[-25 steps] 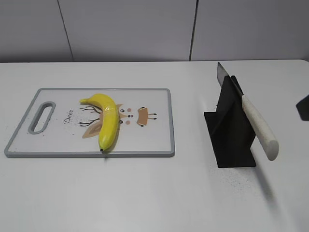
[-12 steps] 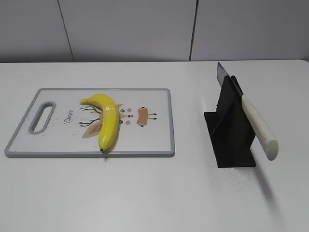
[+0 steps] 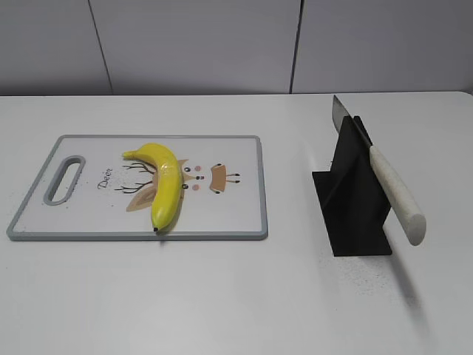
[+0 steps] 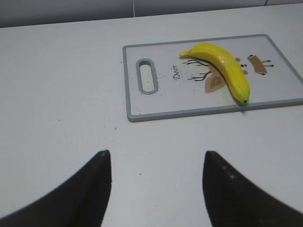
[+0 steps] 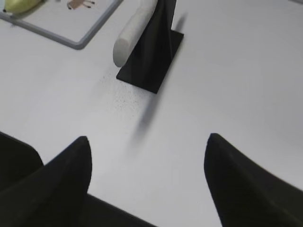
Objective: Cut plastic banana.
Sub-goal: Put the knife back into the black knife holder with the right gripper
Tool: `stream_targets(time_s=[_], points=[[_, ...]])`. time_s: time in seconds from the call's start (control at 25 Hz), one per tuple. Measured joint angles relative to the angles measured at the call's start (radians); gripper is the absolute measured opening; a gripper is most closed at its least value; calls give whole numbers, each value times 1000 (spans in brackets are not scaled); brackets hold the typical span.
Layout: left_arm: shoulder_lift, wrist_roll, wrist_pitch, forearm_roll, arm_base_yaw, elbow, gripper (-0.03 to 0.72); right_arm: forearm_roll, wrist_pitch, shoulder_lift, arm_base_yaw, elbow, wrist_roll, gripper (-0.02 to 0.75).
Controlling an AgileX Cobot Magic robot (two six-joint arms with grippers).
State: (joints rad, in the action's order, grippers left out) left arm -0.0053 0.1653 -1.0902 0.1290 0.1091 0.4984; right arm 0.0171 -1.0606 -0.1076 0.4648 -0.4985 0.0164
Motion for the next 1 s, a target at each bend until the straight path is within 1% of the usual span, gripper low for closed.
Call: stream_targets(time_s=[0.2,0.44,0.52,0.88,1.0], points=[[0,1,0,1,0,0,574,-2,3,107,0,0,-8,560],[0,1,1,3,0,0,574,-17,5,114,-2,0,-8,560],[0,1,2,3,0,0,574,-17,6,114,-24,0,-8,560],[0,1,2,4,0,0,574,-29,6,114,-331,0,-8,560],[0,1,2,4,0,0,574,-29,6,114,-401,0,-8,560]])
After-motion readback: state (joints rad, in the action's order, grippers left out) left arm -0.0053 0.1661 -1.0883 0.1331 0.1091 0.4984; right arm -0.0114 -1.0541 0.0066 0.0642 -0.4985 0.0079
